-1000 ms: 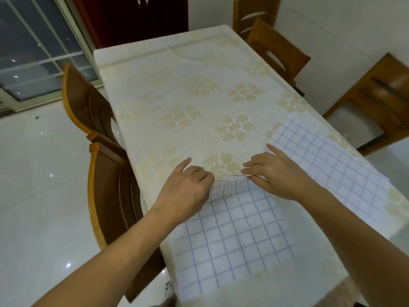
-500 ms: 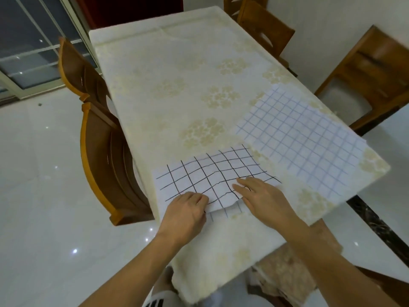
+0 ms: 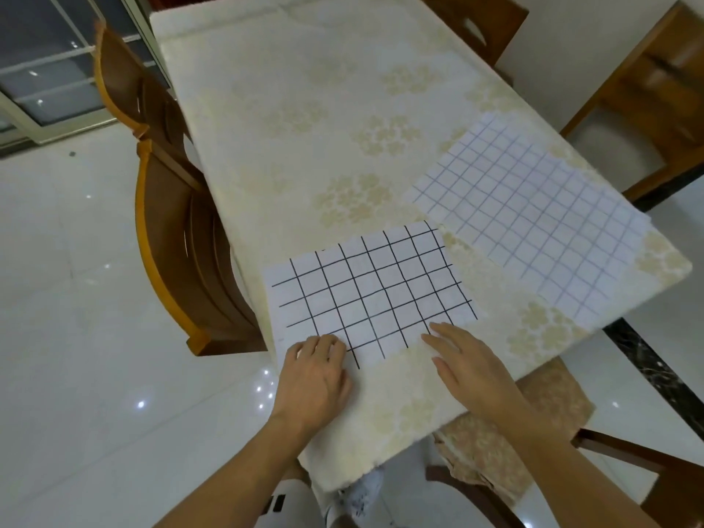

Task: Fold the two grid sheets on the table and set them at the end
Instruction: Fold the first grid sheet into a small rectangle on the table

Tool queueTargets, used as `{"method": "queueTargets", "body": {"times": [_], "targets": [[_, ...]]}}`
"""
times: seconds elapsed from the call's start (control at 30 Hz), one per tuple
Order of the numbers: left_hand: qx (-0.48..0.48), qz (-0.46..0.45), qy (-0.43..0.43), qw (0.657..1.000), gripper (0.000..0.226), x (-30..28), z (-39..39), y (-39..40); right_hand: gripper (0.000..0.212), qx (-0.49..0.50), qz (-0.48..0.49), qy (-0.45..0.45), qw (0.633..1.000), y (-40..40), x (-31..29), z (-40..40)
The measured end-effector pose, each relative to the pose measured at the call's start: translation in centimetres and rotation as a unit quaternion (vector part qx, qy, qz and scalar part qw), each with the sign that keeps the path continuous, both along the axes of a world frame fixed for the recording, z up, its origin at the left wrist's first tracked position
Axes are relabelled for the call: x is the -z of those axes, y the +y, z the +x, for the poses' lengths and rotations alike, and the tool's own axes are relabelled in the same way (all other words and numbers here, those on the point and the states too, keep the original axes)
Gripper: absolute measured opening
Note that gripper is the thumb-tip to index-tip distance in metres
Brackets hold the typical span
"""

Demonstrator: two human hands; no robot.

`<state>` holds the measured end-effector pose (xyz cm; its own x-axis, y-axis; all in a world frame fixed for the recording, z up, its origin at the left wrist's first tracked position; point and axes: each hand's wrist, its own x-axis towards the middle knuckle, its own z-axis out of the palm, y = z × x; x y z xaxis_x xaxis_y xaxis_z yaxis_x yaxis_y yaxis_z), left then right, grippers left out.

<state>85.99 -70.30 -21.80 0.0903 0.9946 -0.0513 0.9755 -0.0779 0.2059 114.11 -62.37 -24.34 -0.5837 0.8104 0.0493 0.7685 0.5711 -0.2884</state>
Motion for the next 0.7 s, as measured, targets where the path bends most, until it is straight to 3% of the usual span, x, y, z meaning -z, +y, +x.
{"method": "queueTargets", "body": {"times": [0.1, 0.33, 0.7], "targets": [[-0.02, 0.001, 0.003, 1.0, 0.044, 0.0, -0.7, 2.7, 0.043, -0.001, -0.001, 0.013, 1.0, 2.4, 0.2, -1.3], [-0.053, -0.11, 0.028, 0.992, 0.074, 1.5, -3.3, 9.5, 0.052, 0.004, -0.028, -0.016, 0.999, 9.5, -0.6, -7.2], [-0.031, -0.109, 0.049, 0.992, 0.074, 3.2, -8.1, 11.7, 0.065, 0.068, -0.046, -0.119, 0.989, 14.4, 1.2, -12.2]]}}
